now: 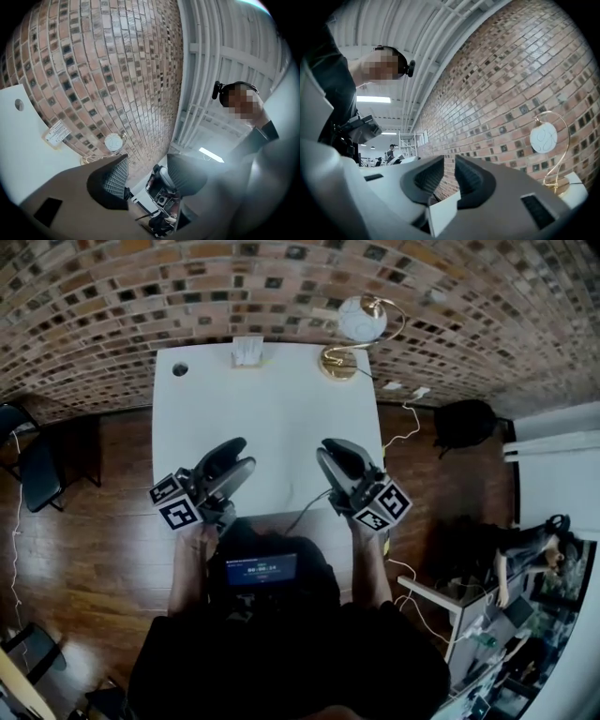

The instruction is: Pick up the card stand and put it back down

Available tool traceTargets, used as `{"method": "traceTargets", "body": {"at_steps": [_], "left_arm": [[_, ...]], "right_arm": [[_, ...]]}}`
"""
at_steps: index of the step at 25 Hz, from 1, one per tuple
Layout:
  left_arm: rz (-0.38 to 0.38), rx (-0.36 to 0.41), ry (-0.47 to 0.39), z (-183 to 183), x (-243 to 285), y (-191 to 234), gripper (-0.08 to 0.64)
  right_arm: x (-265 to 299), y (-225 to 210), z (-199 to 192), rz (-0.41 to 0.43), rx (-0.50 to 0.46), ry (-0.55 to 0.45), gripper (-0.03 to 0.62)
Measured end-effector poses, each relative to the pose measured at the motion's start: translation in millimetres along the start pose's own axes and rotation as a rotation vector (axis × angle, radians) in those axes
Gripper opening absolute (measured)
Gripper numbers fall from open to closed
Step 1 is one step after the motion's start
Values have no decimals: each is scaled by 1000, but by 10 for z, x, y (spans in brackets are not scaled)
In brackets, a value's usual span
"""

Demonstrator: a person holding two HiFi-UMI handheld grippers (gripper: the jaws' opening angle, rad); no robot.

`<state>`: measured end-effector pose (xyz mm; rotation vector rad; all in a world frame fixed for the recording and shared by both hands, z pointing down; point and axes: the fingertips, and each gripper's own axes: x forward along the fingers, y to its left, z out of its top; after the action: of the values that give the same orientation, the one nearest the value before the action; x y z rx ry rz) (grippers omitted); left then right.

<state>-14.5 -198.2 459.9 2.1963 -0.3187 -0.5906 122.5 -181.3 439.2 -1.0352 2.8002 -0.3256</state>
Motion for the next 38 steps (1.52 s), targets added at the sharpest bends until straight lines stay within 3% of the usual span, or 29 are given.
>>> {"method": "traceTargets", "body": {"at_steps": [5,9,14,22,26,34,38], "left_arm": [[53,59,11,-609,-49,-538,255],[127,63,49,-1214,-268,-985,255],[191,87,38,-1545,-549,-1380,255],[93,151,43,-1543,-674,-1994,255],[58,148,48,-1600,-1028,-2254,255],[-32,50,4,-1735,-2003,-2550,255],[-77,22,8,-1870,-2176,-2563,255]], "right_arm": [[-569,484,-37,105,46,-75,80],[-950,965,-195,200,91,-85,80],[-1276,1418,-295,265,128,-113,80],[-1638,1852,-213,242,82,-114,80],[-1632,2245,-200,193,79,-129,80],[-1504,3672,-358,157,37,-99,80],[-1590,4008,-565,114,25,-60,79]]}}
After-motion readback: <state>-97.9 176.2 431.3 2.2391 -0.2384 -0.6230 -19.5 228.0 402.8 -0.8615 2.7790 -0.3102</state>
